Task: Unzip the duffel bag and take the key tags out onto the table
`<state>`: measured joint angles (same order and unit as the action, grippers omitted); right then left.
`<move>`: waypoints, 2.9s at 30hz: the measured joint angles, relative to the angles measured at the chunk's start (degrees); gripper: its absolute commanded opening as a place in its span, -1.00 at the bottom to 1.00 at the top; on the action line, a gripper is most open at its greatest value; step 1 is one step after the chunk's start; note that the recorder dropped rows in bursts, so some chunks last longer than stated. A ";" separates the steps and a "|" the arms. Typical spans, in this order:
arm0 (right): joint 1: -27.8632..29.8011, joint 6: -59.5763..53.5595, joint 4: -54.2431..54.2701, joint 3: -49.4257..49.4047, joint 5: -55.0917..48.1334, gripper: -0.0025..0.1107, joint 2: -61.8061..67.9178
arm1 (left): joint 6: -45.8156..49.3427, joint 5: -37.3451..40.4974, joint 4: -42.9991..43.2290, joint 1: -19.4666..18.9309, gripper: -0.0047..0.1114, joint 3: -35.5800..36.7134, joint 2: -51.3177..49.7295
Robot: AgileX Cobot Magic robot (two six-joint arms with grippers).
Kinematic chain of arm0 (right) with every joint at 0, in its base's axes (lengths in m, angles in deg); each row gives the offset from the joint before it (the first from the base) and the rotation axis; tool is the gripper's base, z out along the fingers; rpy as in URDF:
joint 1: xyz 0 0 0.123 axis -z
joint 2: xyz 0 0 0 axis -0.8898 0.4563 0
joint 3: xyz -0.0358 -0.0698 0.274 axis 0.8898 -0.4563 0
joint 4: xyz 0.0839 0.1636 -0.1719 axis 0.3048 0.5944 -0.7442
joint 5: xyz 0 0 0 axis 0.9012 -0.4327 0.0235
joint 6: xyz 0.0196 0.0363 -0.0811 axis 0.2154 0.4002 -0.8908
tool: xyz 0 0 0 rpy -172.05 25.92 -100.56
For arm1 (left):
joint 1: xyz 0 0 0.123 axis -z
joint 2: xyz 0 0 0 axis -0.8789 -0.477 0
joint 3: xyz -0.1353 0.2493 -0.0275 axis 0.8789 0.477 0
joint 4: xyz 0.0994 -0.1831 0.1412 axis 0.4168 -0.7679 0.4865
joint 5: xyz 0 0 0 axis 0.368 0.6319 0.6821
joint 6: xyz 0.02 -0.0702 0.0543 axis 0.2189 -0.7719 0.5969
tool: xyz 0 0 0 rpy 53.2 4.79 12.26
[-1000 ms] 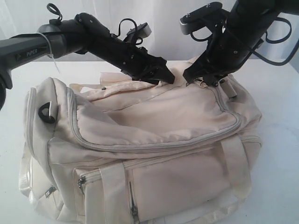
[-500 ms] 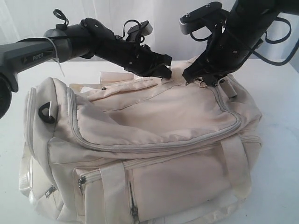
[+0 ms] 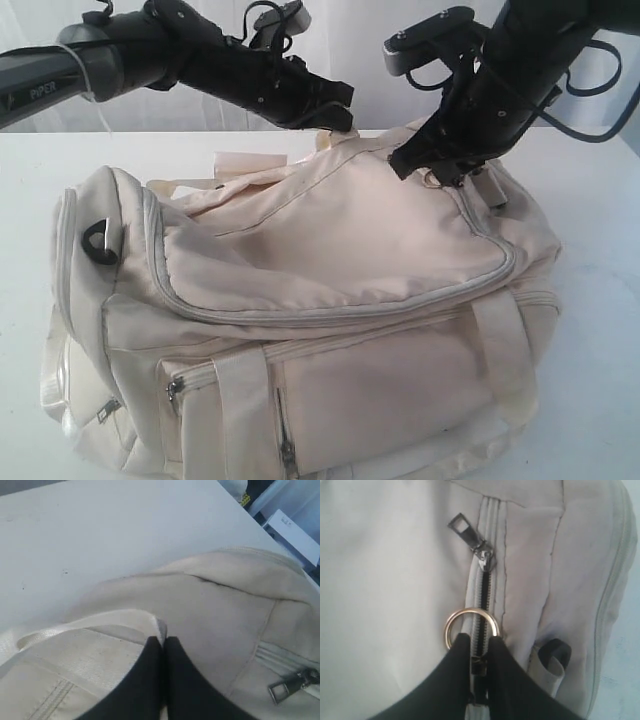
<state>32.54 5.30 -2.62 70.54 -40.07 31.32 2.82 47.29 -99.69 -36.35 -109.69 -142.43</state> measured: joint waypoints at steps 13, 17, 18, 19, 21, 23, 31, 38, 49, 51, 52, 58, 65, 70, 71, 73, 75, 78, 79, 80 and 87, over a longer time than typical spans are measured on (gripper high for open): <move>0.00 -0.65 0.09 -5.81 -1.89 -0.96 -4.26 | 0.00 0.32 0.00 -0.80 -0.92 0.00 0.61; 0.00 -0.65 0.09 -9.09 -2.03 -0.96 -7.90 | 0.00 0.61 0.00 -0.90 -0.92 0.00 0.61; 0.00 -0.65 0.09 -9.71 -2.03 -0.96 -8.38 | 0.00 0.74 0.00 -0.90 -0.92 0.00 0.61; 0.00 -0.65 0.09 -10.47 -2.03 -0.96 -8.96 | 0.00 0.74 0.00 -0.90 -0.92 0.00 0.61; 0.00 -0.27 0.09 -12.46 -2.03 -0.96 -10.52 | 0.00 0.90 0.22 -0.90 -0.92 0.00 0.61; 0.00 -0.15 0.09 -13.85 -1.68 -0.96 -11.72 | 0.00 0.99 0.34 -0.90 -0.92 0.00 0.61; 0.00 1.15 0.48 -18.36 -0.30 -0.96 -16.14 | 0.00 2.41 0.81 -0.90 -0.92 0.00 0.61; 0.00 2.73 1.19 -22.79 -4.71 -0.96 -19.47 | -0.21 0.00 2.28 -1.31 -0.92 0.00 1.02; 0.00 3.15 3.24 -28.74 -0.08 -0.96 -22.59 | -1.45 2.47 2.52 -2.56 -0.46 0.00 1.07; 0.00 3.15 3.24 -27.43 0.49 -0.96 -24.06 | -1.45 4.22 2.62 -2.71 0.09 0.00 1.07; 0.00 3.15 2.77 -26.06 0.69 -0.96 -25.01 | -1.00 5.48 3.01 -2.85 0.27 0.00 1.33; 0.00 3.38 -5.38 -21.21 1.51 -0.82 -28.57 | 1.64 12.92 3.45 -3.11 -0.48 0.00 8.04; 0.33 9.52 -15.81 -21.06 3.90 -0.40 -28.51 | 0.19 30.45 8.94 -2.95 -0.92 0.89 19.39; 3.69 12.12 -18.15 -21.06 7.95 -0.40 -28.40 | -0.07 30.45 9.21 1.11 -0.92 10.30 27.37; 4.32 12.13 -18.15 -21.06 8.20 -0.40 -28.19 | -0.07 30.45 9.72 2.07 -0.92 12.53 29.26; 5.84 12.13 -17.32 -21.06 8.46 -0.40 -27.34 | -0.07 30.45 11.26 4.05 -0.92 18.77 32.90; 6.90 11.10 -15.64 -21.06 8.59 -0.40 -26.43 | -0.47 30.25 11.98 4.76 -0.92 24.87 35.96; 7.66 6.04 -9.89 -21.06 8.87 -0.41 -24.58 | -0.70 27.45 11.65 4.86 -0.92 35.23 40.91; 7.81 3.83 -7.63 -21.06 8.87 -0.41 -23.88 | -0.70 25.88 10.84 4.99 -0.92 38.59 42.23; 7.85 2.00 -5.75 -21.06 8.72 -0.41 -23.16 | -0.47 24.22 9.79 5.13 -0.92 41.22 43.53; 7.94 -4.42 0.93 -21.06 8.81 -0.41 -20.27 | 1.55 12.73 5.13 10.17 -0.92 59.01 49.13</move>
<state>40.48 0.88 -1.70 49.48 -31.26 11.06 4.37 60.02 -94.56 -26.18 -50.68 -93.30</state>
